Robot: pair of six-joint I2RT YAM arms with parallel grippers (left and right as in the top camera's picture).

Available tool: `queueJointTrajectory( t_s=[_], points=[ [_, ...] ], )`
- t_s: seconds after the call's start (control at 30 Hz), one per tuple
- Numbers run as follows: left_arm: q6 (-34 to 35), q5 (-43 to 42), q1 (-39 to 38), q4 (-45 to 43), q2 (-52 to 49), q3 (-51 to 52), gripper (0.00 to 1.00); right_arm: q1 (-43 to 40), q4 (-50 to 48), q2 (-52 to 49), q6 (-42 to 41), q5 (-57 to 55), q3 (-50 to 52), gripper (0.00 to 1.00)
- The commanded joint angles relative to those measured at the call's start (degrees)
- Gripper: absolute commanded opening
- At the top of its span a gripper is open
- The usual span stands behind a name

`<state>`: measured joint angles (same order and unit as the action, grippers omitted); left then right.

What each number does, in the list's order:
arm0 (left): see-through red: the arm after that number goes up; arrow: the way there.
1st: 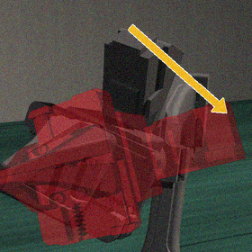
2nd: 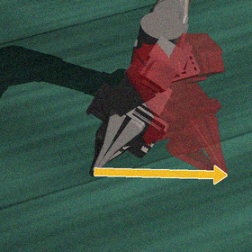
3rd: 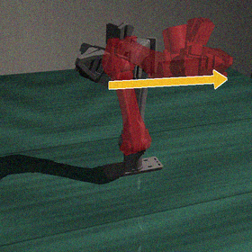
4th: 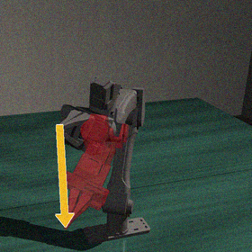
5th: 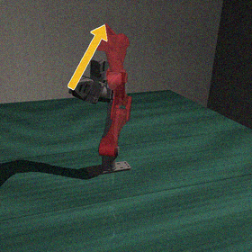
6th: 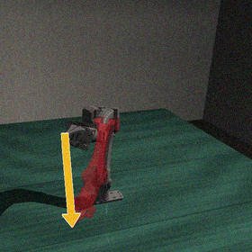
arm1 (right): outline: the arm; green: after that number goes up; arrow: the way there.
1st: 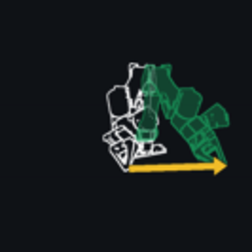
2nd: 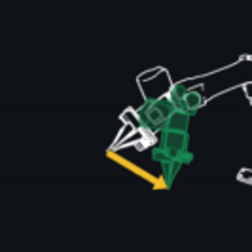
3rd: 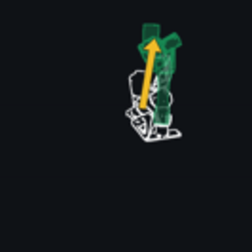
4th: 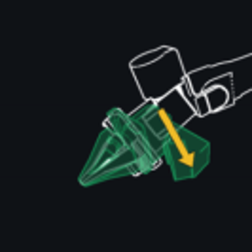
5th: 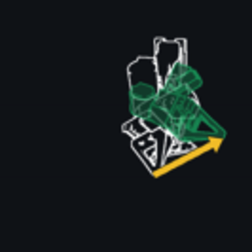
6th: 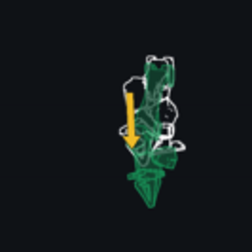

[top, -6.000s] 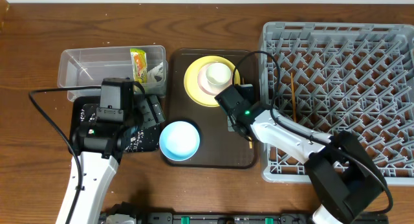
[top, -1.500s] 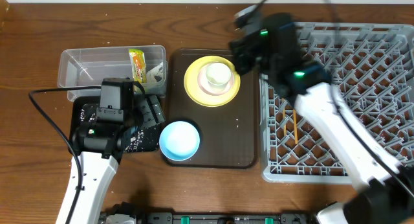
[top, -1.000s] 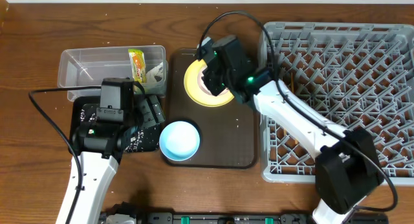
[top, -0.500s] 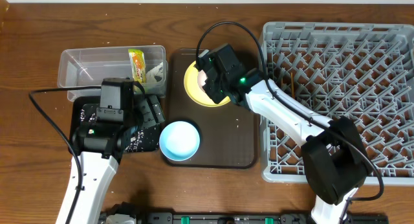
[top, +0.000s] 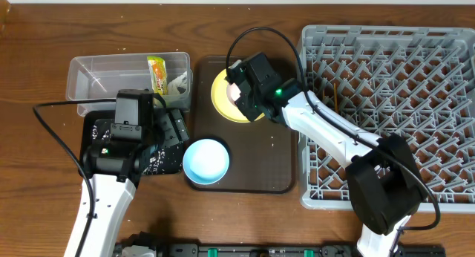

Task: Sort waste into correct bins and load items into the dishwasher rack
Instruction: 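Reach right gripper to the white cup on the yellow plate and grasp, then lift the white cup with right gripper to the rack's back corner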

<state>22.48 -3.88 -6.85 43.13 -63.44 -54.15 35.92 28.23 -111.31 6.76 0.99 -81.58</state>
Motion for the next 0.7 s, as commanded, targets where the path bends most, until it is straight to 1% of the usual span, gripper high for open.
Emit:
queueJointTrajectory(
  t_s=[0.0, 0.17, 0.3, 0.37, 0.5, 0.67],
  points=[
    [-0.2, 0.5, 0.2, 0.1, 0.2, -0.9, 0.90, 0.7, -0.6, -0.1, 0.2, -1.2, -0.2, 0.01],
    [-0.2, 0.5, 0.2, 0.1, 0.2, -0.9, 0.89, 0.6, -0.6, 4.1, 0.2, -0.7, -2.4, 0.01],
    [-0.2, 0.5, 0.2, 0.1, 0.2, -0.9, 0.90, -1.2, -0.1, 10.1, -0.5, 4.4, -4.5, 0.01],
    [-0.2, 0.5, 0.2, 0.1, 0.2, -0.9, 0.89, -3.1, 0.1, 13.4, -1.7, 8.7, -4.9, 0.01],
    [-0.2, 0.5, 0.2, 0.1, 0.2, -0.9, 0.89, -10.4, 0.6, 19.4, -4.1, 21.9, -4.9, 0.01],
    [-0.2, 0.5, 0.2, 0.1, 0.2, -0.9, 0.89, -24.5, 2.2, 21.1, -7.6, 41.7, -4.9, 0.01]
  ],
)
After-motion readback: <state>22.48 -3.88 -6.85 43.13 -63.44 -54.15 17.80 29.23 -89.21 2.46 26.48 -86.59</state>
